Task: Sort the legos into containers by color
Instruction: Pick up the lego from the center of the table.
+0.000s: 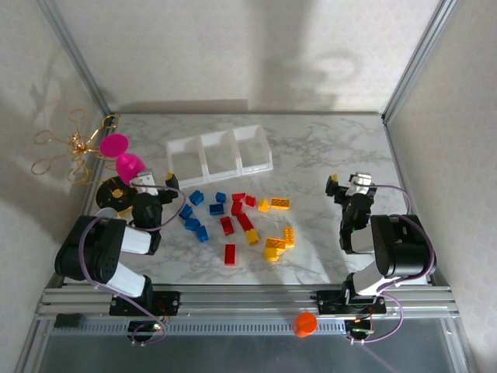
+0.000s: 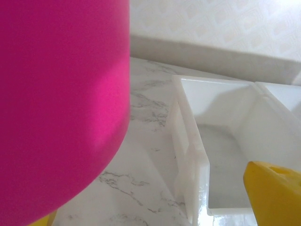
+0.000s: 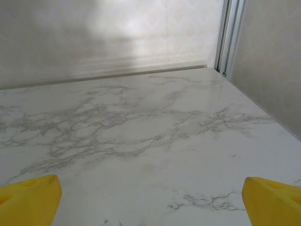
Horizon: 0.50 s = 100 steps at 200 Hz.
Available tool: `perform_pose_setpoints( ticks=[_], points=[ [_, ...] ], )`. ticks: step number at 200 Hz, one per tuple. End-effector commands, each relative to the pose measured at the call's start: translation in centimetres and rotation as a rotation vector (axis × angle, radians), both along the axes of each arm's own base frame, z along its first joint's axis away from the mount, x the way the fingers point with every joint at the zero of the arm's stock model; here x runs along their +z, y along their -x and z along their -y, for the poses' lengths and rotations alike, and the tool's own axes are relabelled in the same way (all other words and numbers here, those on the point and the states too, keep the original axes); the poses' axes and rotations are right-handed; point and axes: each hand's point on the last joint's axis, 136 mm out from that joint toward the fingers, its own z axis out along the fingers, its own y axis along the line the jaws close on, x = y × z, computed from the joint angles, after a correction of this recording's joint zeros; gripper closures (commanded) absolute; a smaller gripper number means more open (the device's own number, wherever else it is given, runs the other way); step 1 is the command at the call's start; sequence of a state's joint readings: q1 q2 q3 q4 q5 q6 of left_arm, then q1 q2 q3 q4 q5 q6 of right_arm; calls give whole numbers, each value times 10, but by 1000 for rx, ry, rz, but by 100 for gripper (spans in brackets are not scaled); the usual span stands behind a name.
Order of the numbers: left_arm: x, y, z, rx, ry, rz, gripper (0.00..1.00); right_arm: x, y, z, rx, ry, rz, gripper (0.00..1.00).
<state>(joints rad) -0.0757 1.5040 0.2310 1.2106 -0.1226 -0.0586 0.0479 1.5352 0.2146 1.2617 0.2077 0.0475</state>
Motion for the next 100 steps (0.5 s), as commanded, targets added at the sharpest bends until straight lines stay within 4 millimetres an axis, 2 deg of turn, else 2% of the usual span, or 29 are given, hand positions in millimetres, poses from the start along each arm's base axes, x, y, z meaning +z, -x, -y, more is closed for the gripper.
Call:
perform_pose_setpoints(
  ticks=[1,45,56,59,65,100],
  points=[
    [18,-6,4,-12,-20,17,1,11,2,1,4,3,37,1],
    [31,-1,9,-30,7,10,1,27,3,3,-13,-17,28,1],
    [34,-1,11,-42,17,5,1,22,6,9,-47,-41,-11,1],
    [34,-1,12,-47,19,2,1,34,0,10,-56,-48,15,1],
    [35,-1,13,-52,23,-7,1,39,0,12,-71,-61,18,1],
    [39,-4,23,-102,43,-80,1,44,0,26,-188,-183,-38,1]
  ],
)
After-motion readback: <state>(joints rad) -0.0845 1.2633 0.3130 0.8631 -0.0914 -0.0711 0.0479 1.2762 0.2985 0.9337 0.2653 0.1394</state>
